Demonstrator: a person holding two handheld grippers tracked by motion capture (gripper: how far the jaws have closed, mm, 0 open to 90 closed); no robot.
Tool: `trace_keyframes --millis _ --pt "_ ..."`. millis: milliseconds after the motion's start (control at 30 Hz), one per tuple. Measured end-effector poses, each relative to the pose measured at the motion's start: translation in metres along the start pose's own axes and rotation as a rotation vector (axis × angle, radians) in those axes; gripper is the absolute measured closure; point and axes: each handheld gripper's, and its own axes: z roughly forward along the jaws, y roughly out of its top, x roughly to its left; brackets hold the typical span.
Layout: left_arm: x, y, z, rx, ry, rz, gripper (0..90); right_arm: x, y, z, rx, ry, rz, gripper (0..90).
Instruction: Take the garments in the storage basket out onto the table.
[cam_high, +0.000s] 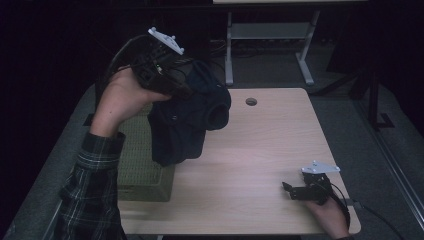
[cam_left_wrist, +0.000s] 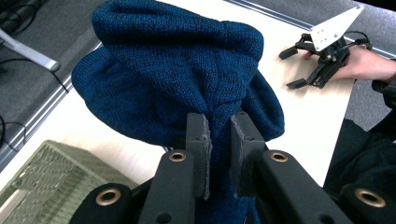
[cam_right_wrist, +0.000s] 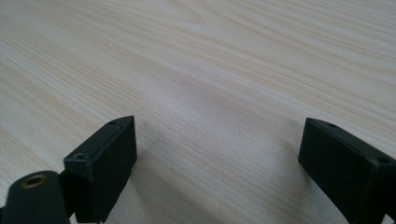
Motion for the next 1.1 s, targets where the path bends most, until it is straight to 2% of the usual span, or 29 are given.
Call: trace_keyframes --millis 267,333,633,833,1000,1100 --pt "-0.006 0.01 0.02 0.01 -0.028 0.016 79.7 0.0 0.0 0.0 0.0 0.0 0.001 11.0" --pt "-0.009 0.013 0.029 0.011 -0.04 0.022 79.7 0.0 0.0 0.0 0.0 0.0 0.001 11.0" --pt "-0.019 0.025 0.054 0.021 -0.056 0.039 79.8 0.0 0.0 0.0 0.0 0.0 0.001 11.0" --pt "-0.03 0.037 0.072 0.013 -0.089 0.06 80.0 0.0 0.0 0.0 -0.001 -0.001 -0.002 11.0" --pt "-0.035 0.04 0.086 0.015 -0.112 0.069 80.0 0.0 0.0 0.0 -0.002 -0.001 -0.002 11.1" --pt "-0.039 0.041 0.102 0.023 -0.13 0.068 80.0 0.0 0.0 0.0 -0.002 -0.001 -0.002 11.0"
